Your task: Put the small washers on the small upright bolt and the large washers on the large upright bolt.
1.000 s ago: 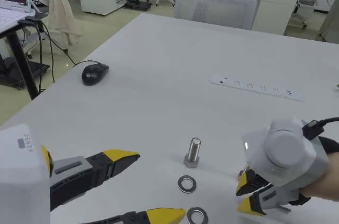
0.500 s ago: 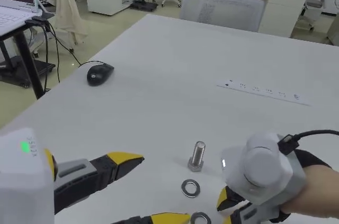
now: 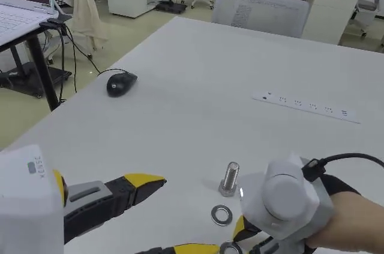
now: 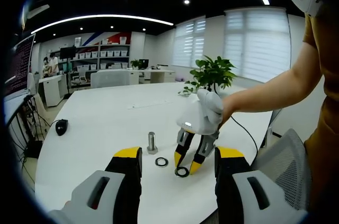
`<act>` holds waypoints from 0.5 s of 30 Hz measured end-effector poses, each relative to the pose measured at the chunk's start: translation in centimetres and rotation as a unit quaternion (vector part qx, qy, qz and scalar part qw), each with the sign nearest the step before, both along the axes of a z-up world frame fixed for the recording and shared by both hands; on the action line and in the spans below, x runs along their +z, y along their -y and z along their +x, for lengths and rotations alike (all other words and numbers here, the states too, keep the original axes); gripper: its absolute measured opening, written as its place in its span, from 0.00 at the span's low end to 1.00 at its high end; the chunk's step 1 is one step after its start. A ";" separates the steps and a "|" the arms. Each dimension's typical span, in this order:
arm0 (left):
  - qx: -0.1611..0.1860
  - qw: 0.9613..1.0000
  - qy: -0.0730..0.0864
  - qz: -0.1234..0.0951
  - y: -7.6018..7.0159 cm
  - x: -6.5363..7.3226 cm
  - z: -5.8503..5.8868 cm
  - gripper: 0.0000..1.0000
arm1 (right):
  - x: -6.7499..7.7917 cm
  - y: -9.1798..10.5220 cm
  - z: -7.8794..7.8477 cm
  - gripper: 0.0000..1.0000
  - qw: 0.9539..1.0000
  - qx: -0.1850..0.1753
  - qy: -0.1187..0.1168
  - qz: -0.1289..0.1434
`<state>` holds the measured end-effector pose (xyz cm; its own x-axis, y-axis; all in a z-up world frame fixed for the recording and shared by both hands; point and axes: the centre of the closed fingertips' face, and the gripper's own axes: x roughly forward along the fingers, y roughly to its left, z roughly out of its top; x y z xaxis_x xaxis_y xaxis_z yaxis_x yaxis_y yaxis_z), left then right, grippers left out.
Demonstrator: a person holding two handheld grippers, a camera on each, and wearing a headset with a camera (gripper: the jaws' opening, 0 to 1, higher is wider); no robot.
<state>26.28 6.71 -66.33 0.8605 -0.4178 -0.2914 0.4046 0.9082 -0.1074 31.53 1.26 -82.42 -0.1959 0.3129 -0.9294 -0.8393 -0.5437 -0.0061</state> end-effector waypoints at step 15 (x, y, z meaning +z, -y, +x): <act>0.007 1.000 0.003 -0.002 -0.3 0.1 -0.1 0.54 | 0.0 -0.5 -0.4 0.26 1.000 0.020 0.003 -0.004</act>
<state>26.21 7.05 -66.26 0.8683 -0.4064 -0.2844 0.3918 0.9135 -0.1091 31.13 1.75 -82.45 -0.2025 0.2976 -0.9330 -0.8164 -0.5774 -0.0070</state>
